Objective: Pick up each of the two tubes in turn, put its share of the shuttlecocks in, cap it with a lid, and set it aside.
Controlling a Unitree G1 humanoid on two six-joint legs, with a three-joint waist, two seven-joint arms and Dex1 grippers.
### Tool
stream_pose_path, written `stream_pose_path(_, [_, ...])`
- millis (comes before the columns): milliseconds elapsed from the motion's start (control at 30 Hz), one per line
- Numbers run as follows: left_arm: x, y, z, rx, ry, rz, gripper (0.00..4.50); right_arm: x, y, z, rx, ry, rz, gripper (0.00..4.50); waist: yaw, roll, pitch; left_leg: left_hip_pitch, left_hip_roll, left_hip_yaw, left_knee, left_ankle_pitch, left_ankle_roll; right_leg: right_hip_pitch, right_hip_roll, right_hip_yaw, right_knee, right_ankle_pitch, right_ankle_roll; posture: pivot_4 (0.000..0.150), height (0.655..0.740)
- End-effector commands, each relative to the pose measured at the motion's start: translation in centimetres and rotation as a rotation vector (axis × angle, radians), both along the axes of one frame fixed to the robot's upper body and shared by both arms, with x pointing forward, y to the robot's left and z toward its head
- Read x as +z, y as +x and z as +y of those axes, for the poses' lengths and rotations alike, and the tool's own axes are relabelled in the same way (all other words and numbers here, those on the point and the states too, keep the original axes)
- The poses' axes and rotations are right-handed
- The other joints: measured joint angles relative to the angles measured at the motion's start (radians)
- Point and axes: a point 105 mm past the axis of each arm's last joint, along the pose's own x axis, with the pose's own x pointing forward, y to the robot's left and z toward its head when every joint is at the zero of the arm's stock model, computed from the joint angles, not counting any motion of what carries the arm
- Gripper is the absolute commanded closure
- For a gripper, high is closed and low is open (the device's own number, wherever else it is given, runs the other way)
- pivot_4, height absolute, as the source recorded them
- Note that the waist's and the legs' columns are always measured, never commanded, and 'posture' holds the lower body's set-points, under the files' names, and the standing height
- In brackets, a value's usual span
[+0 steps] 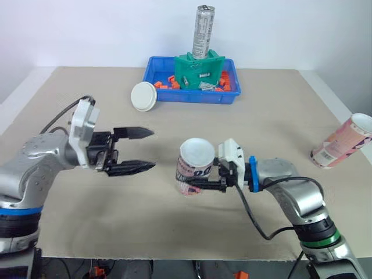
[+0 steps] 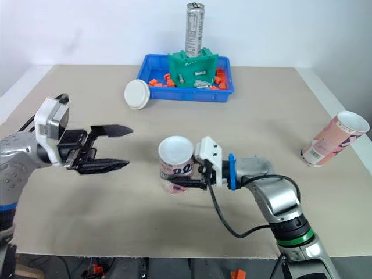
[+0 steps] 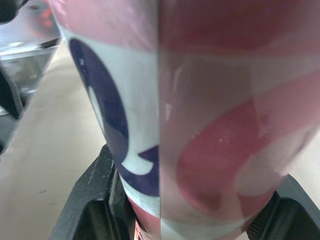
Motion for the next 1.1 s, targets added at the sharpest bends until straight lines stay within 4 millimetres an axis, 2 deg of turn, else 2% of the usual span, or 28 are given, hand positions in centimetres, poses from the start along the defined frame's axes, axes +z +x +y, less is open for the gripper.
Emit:
stream_pose_path(33, [0.9,0.5,-1.0,-0.028,-0.015,-0.035,0.00,3.6,3.1,-5.7,-0.299,0.052,-0.128,2.04,0.006,0.000,0.000,0.000,0.000,0.000,0.001,0.000,0.000,0.001,0.000,0.000,0.000,0.000,0.000,0.150,0.7075])
stream_pose_path(133, [0.7,1.5,-1.9,-0.033,-0.020,-0.052,0.00,4.2,4.8,-11.0,-0.544,0.065,-0.148,2.04,0.012,0.000,0.000,0.000,-0.001,0.000,0.001,0.000,0.000,0.001,0.000,0.001,0.000,0.001,0.000,0.150,0.7075])
stream_pose_path(200, [0.4,2.5,-2.9,-0.022,-0.017,-0.071,0.00,4.1,5.1,-13.5,-0.653,0.062,-0.161,2.04,0.013,0.000,0.000,0.000,-0.001,0.000,0.001,0.000,0.000,0.000,0.000,0.001,0.000,0.001,0.000,0.150,0.7075])
stream_pose_path(333, [0.2,3.7,-5.5,-0.038,-0.019,-0.077,0.00,4.0,5.5,-17.4,-0.830,0.116,-0.141,2.04,0.014,0.000,0.000,-0.001,-0.001,0.000,0.000,0.000,0.000,0.000,0.000,0.002,0.000,0.001,0.000,0.150,0.7075])
stream_pose_path(433, [0.1,4.4,-6.7,-0.048,-0.021,-0.082,0.00,3.1,5.6,-19.2,-0.891,0.162,-0.099,2.04,0.011,0.000,0.000,-0.001,-0.002,0.001,0.001,0.000,0.000,0.000,0.000,0.002,-0.001,0.001,0.001,0.150,0.7075])
stream_pose_path(600, [0.1,4.6,-7.2,-0.059,-0.027,-0.084,0.00,1.2,5.5,-20.0,-0.897,0.191,-0.021,2.04,0.008,0.001,0.000,0.000,-0.002,0.001,0.000,0.000,0.001,0.000,0.000,0.003,0.000,0.001,0.001,0.150,0.7075])
stream_pose_path(700, [0.0,4.6,-7.2,-0.058,-0.024,-0.086,0.00,-1.2,5.7,-20.0,-0.903,0.153,0.050,2.04,0.009,0.002,0.000,0.000,-0.002,0.001,0.000,0.000,0.001,0.001,0.000,0.003,0.000,0.001,0.001,0.150,0.7075])
stream_pose_path(767, [0.0,4.7,-7.1,-0.050,-0.023,-0.087,0.00,-2.8,5.7,-20.2,-0.917,0.131,0.098,1.24,0.009,0.001,0.000,0.000,-0.002,0.001,0.001,0.000,0.001,0.001,0.000,0.003,0.000,0.001,0.002,0.150,0.7075])
stream_pose_path(867, [0.2,4.7,-6.9,-0.045,-0.024,-0.087,0.00,-3.7,5.5,-20.2,-0.907,0.104,0.125,0.04,0.009,0.002,0.000,0.003,-0.002,0.001,0.002,0.000,0.001,0.004,0.000,0.003,0.000,0.001,0.002,0.150,0.7075])
stream_pose_path(1000, [0.3,4.7,-6.7,-0.040,-0.025,-0.088,0.00,-3.5,5.3,-20.6,-0.913,0.102,0.128,0.04,0.009,0.004,0.001,0.003,-0.002,0.001,0.002,0.000,0.001,0.004,0.000,0.004,0.000,0.002,0.003,0.150,0.7075])
stream_pose_path(1100, [0.5,4.8,-6.5,-0.035,-0.032,-0.087,0.00,-3.4,4.5,-20.3,-0.859,0.080,0.140,0.04,0.010,0.005,0.001,0.003,-0.002,0.001,0.002,0.000,0.001,0.004,0.000,0.004,0.000,0.002,0.003,0.150,0.7075])
